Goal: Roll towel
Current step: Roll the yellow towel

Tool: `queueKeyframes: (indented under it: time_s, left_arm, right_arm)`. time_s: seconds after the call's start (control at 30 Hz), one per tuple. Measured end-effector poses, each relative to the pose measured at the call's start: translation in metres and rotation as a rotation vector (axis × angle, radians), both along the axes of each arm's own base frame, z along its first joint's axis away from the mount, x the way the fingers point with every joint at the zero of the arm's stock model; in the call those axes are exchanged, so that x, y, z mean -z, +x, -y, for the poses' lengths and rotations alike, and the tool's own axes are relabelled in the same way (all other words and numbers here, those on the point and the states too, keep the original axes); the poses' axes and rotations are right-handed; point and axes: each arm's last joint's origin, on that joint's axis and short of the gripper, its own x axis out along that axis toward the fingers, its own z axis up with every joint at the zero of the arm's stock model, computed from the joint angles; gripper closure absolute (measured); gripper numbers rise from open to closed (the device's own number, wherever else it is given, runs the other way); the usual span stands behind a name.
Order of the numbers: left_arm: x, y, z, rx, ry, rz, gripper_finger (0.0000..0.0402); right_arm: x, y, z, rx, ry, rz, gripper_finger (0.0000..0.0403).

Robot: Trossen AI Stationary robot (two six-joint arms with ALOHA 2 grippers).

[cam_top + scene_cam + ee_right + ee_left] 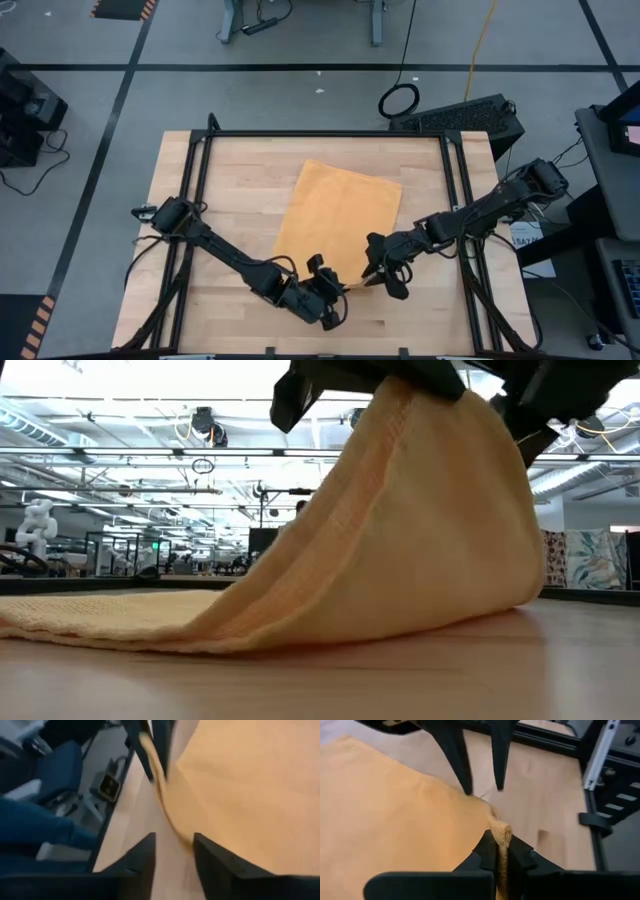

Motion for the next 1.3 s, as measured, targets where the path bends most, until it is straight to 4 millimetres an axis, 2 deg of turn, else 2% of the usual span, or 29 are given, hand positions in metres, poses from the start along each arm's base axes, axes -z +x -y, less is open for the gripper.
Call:
queueKeyframes:
  time_s: [0.13,0.27,0.43,0.63,0.93,1.3]
  left_arm:
    - [0.000,-0.003,0.007,-0.015,-0.055,0.010,0.0390]
    - [-0.001,-0.003,0.007,-0.038,-0.084,0.028,0.0391]
    - [-0.006,0.004,0.001,-0.071,-0.108,0.084,0.0388]
    - [-0.009,0.009,-0.004,-0.060,-0.145,0.112,0.0386]
    - [-0.009,0.011,-0.008,-0.064,-0.141,0.109,0.0385]
    - [-0.009,0.011,-0.008,-0.065,-0.142,0.109,0.0384]
  right_arm:
    - [-0.010,-0.011,-0.003,-0.015,0.010,-0.002,0.0232]
    - [-0.011,-0.019,-0.017,-0.088,-0.038,0.033,0.0223]
    - [-0.001,-0.021,-0.031,-0.064,-0.149,0.051,0.0247]
    - [0.002,-0.020,-0.032,0.049,-0.222,0.067,0.0281]
    - [0.002,-0.018,-0.030,0.050,-0.232,0.073,0.0310]
    - [0.008,-0.011,-0.033,0.062,-0.215,0.092,0.0320]
